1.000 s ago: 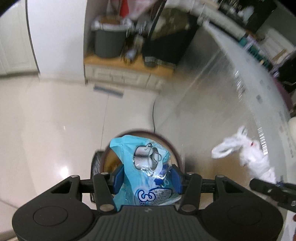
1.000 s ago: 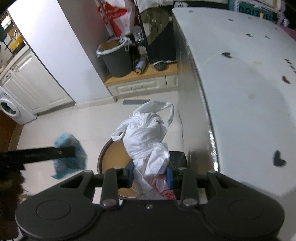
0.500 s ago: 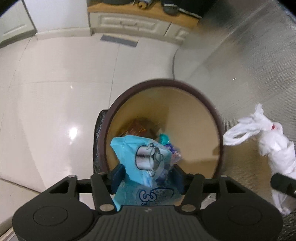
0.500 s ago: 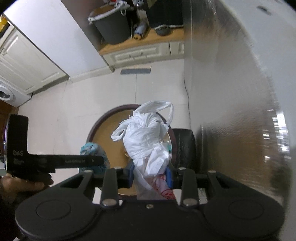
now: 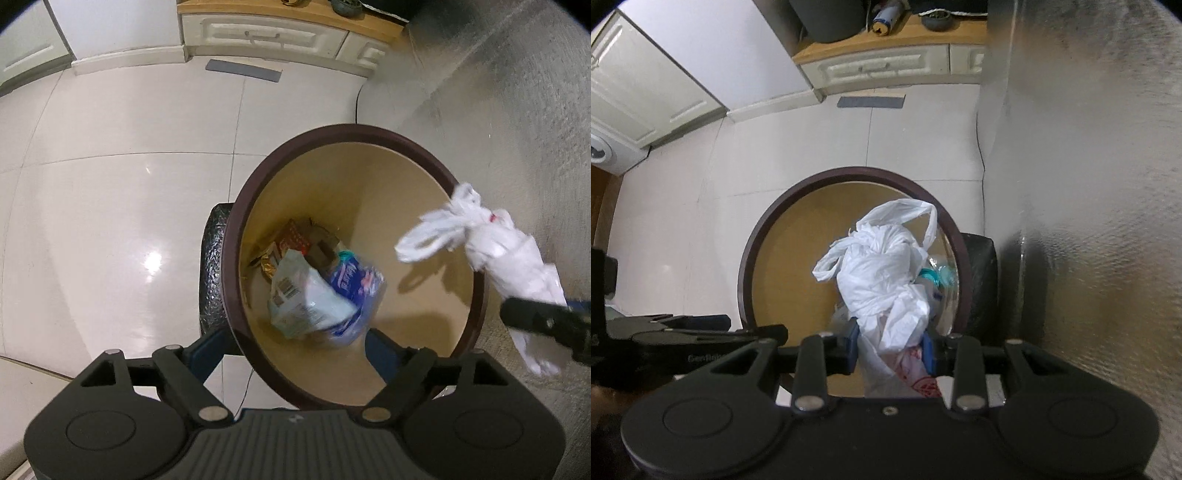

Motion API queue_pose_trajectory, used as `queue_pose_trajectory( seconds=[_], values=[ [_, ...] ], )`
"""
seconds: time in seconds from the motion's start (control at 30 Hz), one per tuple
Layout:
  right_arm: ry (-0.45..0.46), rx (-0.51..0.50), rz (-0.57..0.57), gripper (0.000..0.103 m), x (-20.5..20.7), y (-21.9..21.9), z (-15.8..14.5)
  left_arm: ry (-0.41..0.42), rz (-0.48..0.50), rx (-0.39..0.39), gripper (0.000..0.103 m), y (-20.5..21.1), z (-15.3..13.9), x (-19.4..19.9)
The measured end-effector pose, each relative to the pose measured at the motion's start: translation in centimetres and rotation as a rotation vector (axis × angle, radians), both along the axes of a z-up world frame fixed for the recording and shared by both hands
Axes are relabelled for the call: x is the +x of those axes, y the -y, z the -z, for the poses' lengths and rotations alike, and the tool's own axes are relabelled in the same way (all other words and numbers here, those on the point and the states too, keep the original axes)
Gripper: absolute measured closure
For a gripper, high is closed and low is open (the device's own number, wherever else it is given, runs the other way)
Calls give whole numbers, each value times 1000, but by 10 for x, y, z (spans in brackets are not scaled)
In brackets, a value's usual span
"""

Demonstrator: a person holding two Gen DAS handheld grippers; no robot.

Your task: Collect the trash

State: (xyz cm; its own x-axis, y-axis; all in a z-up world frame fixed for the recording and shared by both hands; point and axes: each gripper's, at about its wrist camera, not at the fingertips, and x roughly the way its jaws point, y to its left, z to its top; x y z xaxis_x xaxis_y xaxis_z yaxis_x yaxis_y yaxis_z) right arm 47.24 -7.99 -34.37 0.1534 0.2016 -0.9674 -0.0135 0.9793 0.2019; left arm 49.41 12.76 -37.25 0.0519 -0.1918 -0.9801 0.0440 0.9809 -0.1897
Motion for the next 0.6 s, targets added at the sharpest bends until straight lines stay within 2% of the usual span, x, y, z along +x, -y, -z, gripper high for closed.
queue_pose_trajectory(
  seconds=[0.1, 0.17, 0.23, 0.37, 0.6],
  values=[
    [14, 10, -28, 67, 6, -6, 2, 0, 4, 2, 20, 1, 1, -3],
    [25, 24, -37, 60, 11, -10, 4, 2, 2, -1, 20, 0, -2, -6],
    [24, 12, -32, 27, 15, -11, 8, 2, 0, -1, 20, 2, -2, -7],
    [30, -18, -28, 27, 11, -8, 8, 5, 4, 0, 16, 2, -2, -11],
    [6, -14, -22, 27, -3, -3, 7, 17, 5, 2, 2, 1, -7, -15]
  ],
)
